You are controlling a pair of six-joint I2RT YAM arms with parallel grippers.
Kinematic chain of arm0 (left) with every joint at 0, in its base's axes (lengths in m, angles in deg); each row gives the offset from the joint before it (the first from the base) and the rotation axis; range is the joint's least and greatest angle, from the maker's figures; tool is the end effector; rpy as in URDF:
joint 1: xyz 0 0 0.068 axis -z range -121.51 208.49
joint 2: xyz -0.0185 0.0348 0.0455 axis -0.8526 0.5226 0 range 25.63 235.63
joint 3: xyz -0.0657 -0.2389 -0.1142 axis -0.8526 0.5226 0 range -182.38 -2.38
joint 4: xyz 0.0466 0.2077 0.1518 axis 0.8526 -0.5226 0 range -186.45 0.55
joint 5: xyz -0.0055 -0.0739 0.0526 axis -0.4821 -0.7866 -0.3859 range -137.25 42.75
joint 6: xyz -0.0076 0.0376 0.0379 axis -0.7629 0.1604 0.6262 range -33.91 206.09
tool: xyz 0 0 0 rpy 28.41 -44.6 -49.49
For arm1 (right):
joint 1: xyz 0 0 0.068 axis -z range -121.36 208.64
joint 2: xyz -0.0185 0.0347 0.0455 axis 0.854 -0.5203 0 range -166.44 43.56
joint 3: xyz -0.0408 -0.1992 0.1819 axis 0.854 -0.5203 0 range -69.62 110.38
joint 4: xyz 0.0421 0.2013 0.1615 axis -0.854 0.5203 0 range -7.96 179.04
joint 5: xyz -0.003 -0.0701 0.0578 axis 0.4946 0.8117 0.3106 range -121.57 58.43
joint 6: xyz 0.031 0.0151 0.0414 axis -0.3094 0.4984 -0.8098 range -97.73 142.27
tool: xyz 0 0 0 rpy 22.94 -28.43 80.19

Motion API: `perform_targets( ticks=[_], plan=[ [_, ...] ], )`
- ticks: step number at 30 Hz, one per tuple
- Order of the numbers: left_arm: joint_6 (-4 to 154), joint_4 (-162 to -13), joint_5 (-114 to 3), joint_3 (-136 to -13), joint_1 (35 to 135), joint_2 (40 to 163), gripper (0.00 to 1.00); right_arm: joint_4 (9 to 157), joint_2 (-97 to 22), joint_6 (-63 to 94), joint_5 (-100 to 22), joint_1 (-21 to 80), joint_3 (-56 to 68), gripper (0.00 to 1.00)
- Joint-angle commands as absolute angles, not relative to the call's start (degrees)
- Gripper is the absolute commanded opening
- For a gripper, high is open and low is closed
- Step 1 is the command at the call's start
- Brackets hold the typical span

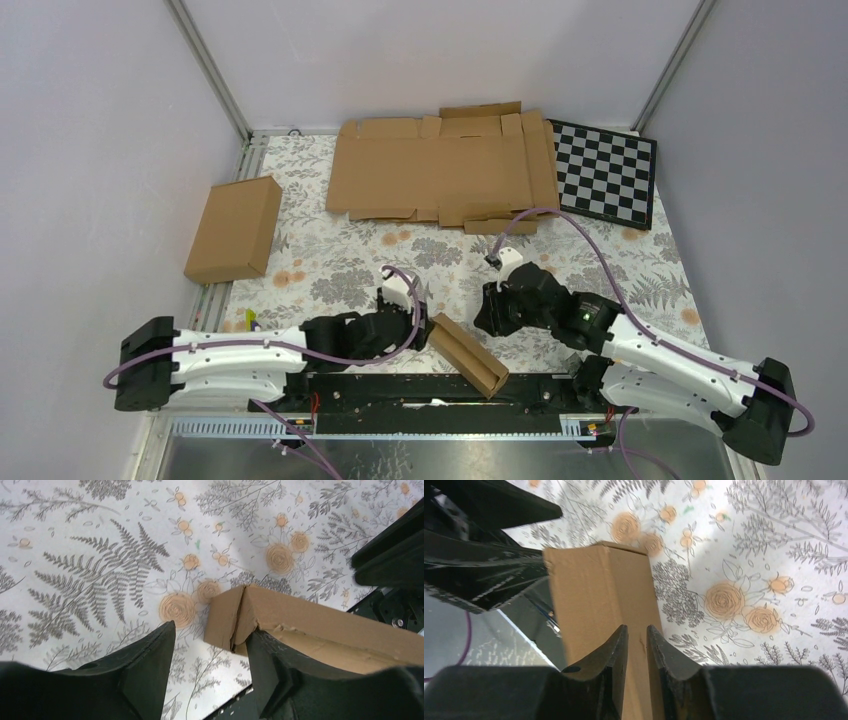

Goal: Fold the paper box

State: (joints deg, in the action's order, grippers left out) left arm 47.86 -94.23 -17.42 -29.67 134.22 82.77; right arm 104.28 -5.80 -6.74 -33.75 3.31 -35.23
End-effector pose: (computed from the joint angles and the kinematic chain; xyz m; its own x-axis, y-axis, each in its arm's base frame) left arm 0.0678 -0.1946 0.2057 -0.5679 0.0548 -0.8213 0.4944 0.8205 -0.2871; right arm 0.1056 0.1550 0.2421 -0.7078 -0.1715 -0.6853 -0.5670 0.7165 0.4064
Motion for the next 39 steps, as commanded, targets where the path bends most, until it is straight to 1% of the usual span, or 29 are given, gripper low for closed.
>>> perform_targets(
  ticks=[1,3,6,7,8,10,11,12,13,14,17,23,33,36,39],
  plan=[
    [43.3,-104.5,-18.5,-34.1,134.4,78.3,0.59,107.1,-3.8,-4.6,-33.3,3.4,-28.9,0.28],
    [42.7,-106.8,-18.4,-35.7,134.5,76.8,0.59,106.7,-3.1,-4.3,-36.7,3.4,-27.5,0.28],
    [42.2,-109.1,-17.9,-37.8,134.3,76.6,0.59,104.6,-3.4,-4.2,-45.1,3.4,-26.6,0.36],
    [42.2,-109.6,-18.1,-38.3,134.3,76.8,0.57,104.3,-4.5,-4.3,-47.2,3.4,-26.4,0.38],
    [42.3,-109.7,-18.6,-38.8,134.3,77.0,0.53,104.2,-5.5,-4.4,-48.8,3.4,-26.2,0.37],
    [42.0,-108.4,-20.6,-39.0,134.3,77.1,0.38,104.2,-7.4,-3.9,-50.7,3.4,-26.2,0.34],
    [41.5,-107.4,-22.0,-38.7,134.3,77.1,0.26,104.1,-7.9,-3.8,-51.0,3.4,-26.4,0.33],
    [40.7,-105.9,-23.7,-38.2,134.3,77.2,0.18,103.9,-8.3,-3.8,-51.5,3.4,-26.5,0.29],
    [39.8,-104.4,-25.4,-37.5,134.3,77.4,0.04,103.3,-8.5,-3.9,-52.3,3.4,-26.8,0.26],
    [38.7,-103.2,-27.2,-36.6,134.3,77.9,0.00,102.8,-8.7,-4.2,-53.3,3.3,-27.2,0.24],
    [34.7,-100.9,-30.4,-34.6,134.3,79.1,0.00,101.4,-9.1,-4.6,-55.3,3.4,-28.0,0.20],
    [30.3,-91.0,-34.2,-27.6,134.3,80.2,0.00,101.1,-9.3,-4.7,-56.0,3.4,-30.0,0.18],
    [29.8,-79.6,-35.3,-22.8,134.3,84.7,0.00,92.2,-10.7,-7.8,-57.9,3.4,-40.3,0.16],
    [30.1,-75.6,-35.5,-21.8,134.3,87.2,0.00,89.8,-11.3,-8.5,-57.0,3.4,-43.1,0.15],
    [30.7,-75.7,-35.1,-22.5,134.3,88.3,0.00,88.2,-11.2,-8.6,-55.2,3.4,-45.1,0.15]
  ],
)
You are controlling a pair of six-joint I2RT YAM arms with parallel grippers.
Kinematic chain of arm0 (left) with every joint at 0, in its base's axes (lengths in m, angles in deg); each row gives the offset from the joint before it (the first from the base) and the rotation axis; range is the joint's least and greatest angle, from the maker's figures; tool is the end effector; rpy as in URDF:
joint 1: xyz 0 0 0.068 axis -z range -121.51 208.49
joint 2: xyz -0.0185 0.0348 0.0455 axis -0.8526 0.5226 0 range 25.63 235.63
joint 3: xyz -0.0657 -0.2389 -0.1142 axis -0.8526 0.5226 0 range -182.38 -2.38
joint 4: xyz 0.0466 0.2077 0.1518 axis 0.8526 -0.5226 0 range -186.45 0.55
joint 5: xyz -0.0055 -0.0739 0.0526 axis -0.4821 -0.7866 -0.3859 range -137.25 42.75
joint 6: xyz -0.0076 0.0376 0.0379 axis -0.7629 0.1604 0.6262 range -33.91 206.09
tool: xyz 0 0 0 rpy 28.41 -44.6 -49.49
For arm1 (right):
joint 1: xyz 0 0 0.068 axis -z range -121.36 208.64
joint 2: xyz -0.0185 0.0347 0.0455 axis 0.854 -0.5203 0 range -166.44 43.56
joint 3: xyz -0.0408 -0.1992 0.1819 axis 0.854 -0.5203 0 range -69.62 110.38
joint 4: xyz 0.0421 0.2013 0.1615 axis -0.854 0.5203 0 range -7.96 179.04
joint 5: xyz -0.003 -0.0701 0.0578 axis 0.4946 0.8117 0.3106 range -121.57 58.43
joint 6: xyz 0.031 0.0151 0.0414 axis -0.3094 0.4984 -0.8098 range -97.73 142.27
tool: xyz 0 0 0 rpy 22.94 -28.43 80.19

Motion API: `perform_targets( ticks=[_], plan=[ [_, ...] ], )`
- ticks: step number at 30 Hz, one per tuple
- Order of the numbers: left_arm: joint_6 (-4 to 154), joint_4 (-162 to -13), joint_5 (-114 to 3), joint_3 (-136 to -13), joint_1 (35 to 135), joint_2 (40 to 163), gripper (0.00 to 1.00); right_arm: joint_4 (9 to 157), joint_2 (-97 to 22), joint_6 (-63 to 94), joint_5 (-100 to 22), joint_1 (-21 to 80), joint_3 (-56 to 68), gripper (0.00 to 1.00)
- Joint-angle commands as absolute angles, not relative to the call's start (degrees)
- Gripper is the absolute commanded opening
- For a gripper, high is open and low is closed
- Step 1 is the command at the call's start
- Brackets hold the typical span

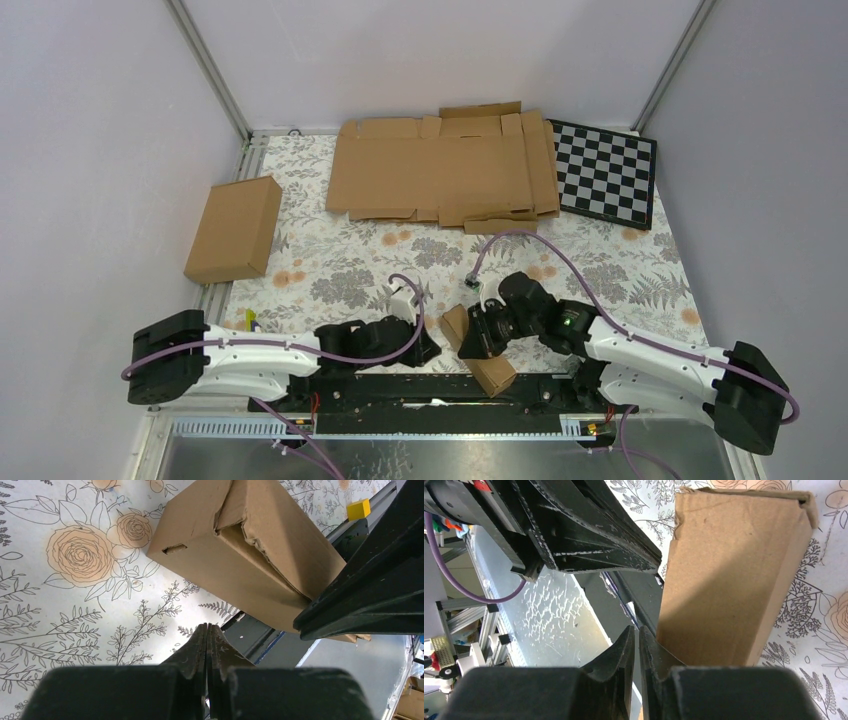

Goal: Fold the paper box

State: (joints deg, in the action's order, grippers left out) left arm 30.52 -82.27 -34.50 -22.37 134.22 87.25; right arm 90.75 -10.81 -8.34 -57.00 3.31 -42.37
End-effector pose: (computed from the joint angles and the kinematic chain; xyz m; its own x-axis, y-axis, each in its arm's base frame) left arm 0.0587 -0.1987 0.1663 -0.8215 -0.0339 -0.5692 0.3939 0.6880 -0.6095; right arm 0.0999 0.1712 0.2075 -0.7657 -0.2987 -0.5697 -0.6401 0.4408 0.6292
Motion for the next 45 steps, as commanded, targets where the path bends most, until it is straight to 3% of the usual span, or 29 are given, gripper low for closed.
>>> perform_targets(
  ticks=[1,12,17,19,29,36,45],
  plan=[
    [30.9,-76.3,-34.9,-22.9,134.3,88.1,0.00,87.9,-11.2,-8.7,-54.6,3.4,-45.5,0.15],
    [35.2,-87.1,-33.0,-30.9,131.8,79.0,0.00,97.1,-5.1,-7.4,-51.7,3.4,-36.1,0.20],
    [36.5,-83.6,-41.5,-31.7,123.5,76.7,0.00,102.9,3.8,-10.5,-49.0,3.4,-33.2,0.07],
    [38.3,-84.2,-42.6,-34.0,122.3,78.3,0.00,105.5,6.6,-12.1,-48.5,3.4,-33.1,0.00],
    [42.1,-79.6,-50.9,-42.5,119.3,91.6,0.00,117.6,14.7,-16.0,-54.5,3.4,-35.2,0.00],
    [39.0,-70.3,-54.3,-35.6,116.9,96.9,0.00,118.7,15.5,-17.0,-55.9,3.4,-43.7,0.00],
    [35.5,-60.7,-54.8,-27.3,116.9,104.1,0.00,116.4,7.9,-19.2,-52.1,3.4,-47.6,0.00]
  ],
)
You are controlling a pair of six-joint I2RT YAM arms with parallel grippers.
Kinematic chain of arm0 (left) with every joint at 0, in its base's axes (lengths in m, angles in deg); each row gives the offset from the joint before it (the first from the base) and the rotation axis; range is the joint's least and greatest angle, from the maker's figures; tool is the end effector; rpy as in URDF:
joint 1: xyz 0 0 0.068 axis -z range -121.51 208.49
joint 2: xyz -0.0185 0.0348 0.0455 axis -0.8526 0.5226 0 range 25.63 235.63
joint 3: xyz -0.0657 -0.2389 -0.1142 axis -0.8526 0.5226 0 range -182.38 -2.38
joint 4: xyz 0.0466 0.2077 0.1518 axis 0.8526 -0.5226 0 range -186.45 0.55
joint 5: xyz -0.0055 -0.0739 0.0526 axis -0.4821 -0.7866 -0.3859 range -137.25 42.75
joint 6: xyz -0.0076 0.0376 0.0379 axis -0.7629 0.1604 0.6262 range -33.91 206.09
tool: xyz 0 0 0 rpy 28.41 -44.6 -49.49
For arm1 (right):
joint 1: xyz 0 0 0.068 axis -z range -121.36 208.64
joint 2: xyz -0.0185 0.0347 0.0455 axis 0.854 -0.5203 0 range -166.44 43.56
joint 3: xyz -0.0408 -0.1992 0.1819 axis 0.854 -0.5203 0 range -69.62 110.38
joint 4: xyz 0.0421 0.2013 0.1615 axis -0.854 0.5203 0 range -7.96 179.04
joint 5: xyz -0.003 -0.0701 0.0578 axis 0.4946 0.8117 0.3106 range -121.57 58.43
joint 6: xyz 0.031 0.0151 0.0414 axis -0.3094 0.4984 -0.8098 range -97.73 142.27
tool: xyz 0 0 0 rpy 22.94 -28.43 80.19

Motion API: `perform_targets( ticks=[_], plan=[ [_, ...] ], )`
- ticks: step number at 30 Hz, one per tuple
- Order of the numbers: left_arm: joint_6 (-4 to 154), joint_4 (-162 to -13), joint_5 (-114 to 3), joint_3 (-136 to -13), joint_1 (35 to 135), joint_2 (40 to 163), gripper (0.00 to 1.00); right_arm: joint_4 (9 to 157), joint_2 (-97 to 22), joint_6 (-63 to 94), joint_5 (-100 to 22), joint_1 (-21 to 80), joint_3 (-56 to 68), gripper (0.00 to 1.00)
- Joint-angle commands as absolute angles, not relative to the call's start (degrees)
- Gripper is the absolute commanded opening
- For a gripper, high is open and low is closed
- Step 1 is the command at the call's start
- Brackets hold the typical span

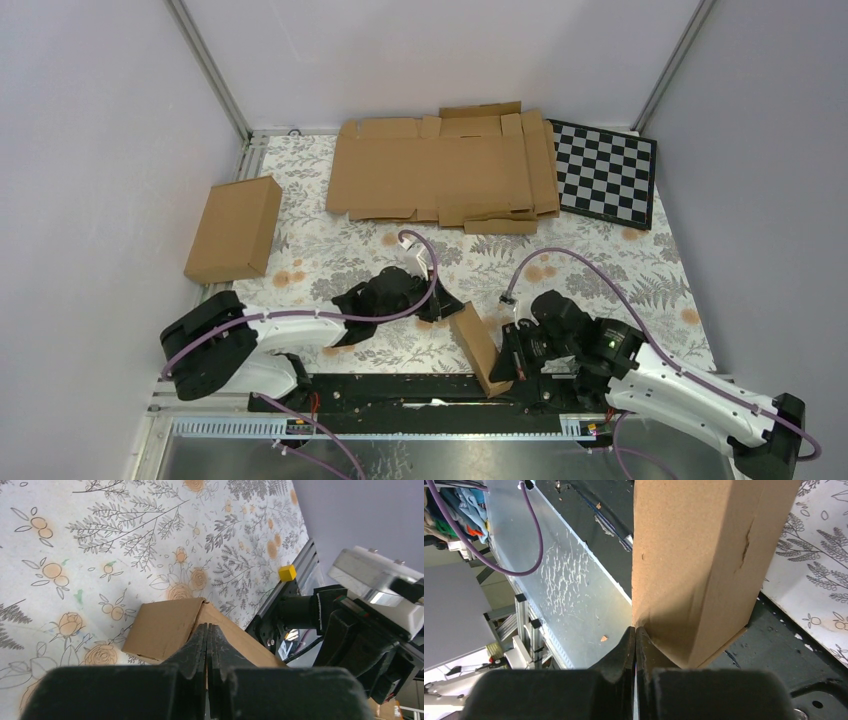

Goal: Fold the paper box

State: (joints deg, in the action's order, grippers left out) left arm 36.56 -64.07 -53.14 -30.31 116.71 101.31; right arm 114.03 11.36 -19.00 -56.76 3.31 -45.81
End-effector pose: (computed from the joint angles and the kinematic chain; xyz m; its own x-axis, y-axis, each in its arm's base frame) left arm 0.1364 -0.2271 0.1866 -0.8114 -0.1272 -0.5704 0.4287 0.5339 -0.7288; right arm 0.0608 0.1144 0.2089 -0.8895 -0.2369 -0.3906 -0.4549 0.5379 0.7097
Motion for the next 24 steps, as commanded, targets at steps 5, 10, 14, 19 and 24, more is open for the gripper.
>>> perform_targets(
  ticks=[5,10,14,19,24],
  plan=[
    [37.6,-65.9,-53.8,-30.0,116.9,102.3,0.00,116.4,9.0,-19.5,-52.9,3.4,-44.3,0.03],
    [40.5,-75.1,-51.4,-35.2,116.9,97.2,0.00,116.9,11.1,-19.5,-50.8,3.4,-37.2,0.64],
    [41.9,-80.5,-50.8,-38.2,116.9,93.5,0.00,117.1,8.6,-18.2,-48.9,3.4,-32.7,0.91],
    [41.9,-85.2,-48.6,-38.3,116.9,88.6,0.01,119.8,1.0,-14.5,-45.8,3.4,-27.4,0.99],
    [41.5,-89.2,-44.0,-36.1,116.6,82.9,0.10,122.9,-6.0,-12.7,-39.0,3.4,-22.8,1.00]
  ],
)
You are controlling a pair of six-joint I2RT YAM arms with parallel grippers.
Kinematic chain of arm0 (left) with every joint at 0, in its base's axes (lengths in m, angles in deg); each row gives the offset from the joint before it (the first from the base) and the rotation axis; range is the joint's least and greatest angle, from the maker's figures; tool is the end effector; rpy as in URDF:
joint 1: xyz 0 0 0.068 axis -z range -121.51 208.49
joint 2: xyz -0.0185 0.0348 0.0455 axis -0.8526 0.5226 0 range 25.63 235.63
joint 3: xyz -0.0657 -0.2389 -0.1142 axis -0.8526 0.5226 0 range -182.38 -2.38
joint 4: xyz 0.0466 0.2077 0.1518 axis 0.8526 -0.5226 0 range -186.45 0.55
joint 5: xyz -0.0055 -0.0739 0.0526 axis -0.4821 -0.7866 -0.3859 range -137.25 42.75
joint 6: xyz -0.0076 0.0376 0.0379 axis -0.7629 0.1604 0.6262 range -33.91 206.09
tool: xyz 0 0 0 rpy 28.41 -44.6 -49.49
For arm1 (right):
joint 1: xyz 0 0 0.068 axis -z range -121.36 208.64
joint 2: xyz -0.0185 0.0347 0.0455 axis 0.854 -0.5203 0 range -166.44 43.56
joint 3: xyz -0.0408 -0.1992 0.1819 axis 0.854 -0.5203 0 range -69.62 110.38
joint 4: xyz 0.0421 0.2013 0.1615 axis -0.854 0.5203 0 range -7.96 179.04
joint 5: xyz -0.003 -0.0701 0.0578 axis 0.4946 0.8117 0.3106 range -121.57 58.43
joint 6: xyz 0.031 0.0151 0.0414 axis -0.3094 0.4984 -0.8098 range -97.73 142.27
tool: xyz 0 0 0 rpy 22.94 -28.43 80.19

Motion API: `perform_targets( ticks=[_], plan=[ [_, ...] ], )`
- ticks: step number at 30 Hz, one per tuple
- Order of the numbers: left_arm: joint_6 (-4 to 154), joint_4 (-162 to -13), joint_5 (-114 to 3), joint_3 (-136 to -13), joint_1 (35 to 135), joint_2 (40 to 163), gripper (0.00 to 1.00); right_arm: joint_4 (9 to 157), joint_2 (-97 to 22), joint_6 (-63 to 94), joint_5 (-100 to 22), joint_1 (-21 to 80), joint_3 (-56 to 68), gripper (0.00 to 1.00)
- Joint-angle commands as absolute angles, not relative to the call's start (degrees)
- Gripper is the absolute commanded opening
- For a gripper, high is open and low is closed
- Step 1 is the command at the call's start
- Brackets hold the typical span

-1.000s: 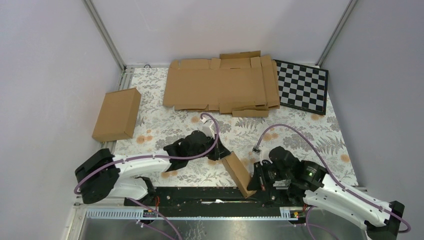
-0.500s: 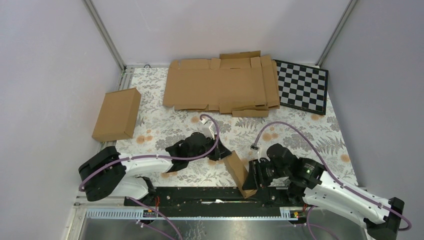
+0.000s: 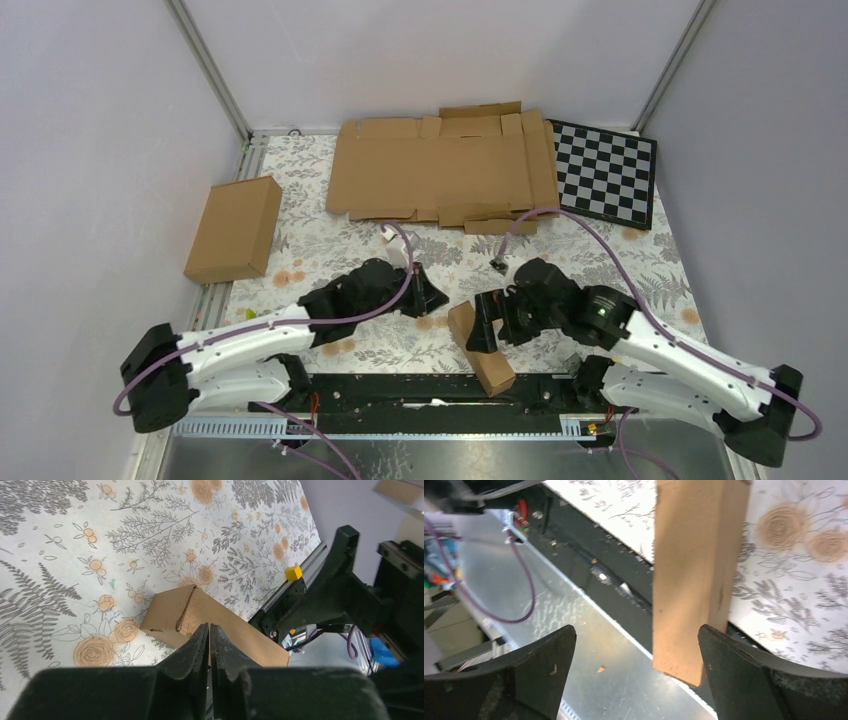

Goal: Fold the paper box

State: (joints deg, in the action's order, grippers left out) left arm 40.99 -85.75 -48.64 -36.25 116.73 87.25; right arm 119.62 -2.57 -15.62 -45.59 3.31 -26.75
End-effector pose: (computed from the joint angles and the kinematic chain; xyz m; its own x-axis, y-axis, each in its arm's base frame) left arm 0.1252 -0.2038 0.2401 -0.7618 -0.1148 -0.6375 0.4562 0.6037 -0.6538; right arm 0.0880 0.1424 0.2787 -0.8477 -0.1782 -0.4997 -0.4836 0.6469 0.5897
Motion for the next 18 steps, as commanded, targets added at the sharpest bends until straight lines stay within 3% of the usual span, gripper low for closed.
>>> perform_targets(
  ticks=[1,4,8,10,13,18],
  plan=[
    [41.5,-90.6,-43.6,-35.8,116.3,82.2,0.11,122.9,-7.0,-12.5,-37.5,3.4,-22.4,1.00],
    [41.4,-93.7,-42.3,-35.2,115.6,80.4,0.24,124.4,-11.2,-11.6,-34.1,3.4,-20.7,1.00],
    [41.4,-96.8,-40.6,-34.6,114.5,77.6,0.58,125.7,-17.4,-9.6,-33.3,3.0,-19.3,1.00],
    [41.5,-97.7,-40.6,-34.5,113.9,76.2,0.70,125.4,-19.3,-9.4,-33.4,2.4,-19.1,1.00],
    [41.5,-98.5,-40.5,-34.3,113.5,75.1,0.79,125.3,-21.5,-8.9,-33.3,1.5,-18.8,1.00],
    [41.9,-99.3,-40.4,-33.7,113.0,73.9,0.82,124.5,-26.0,-7.8,-36.6,-1.1,-18.2,1.00]
  ],
)
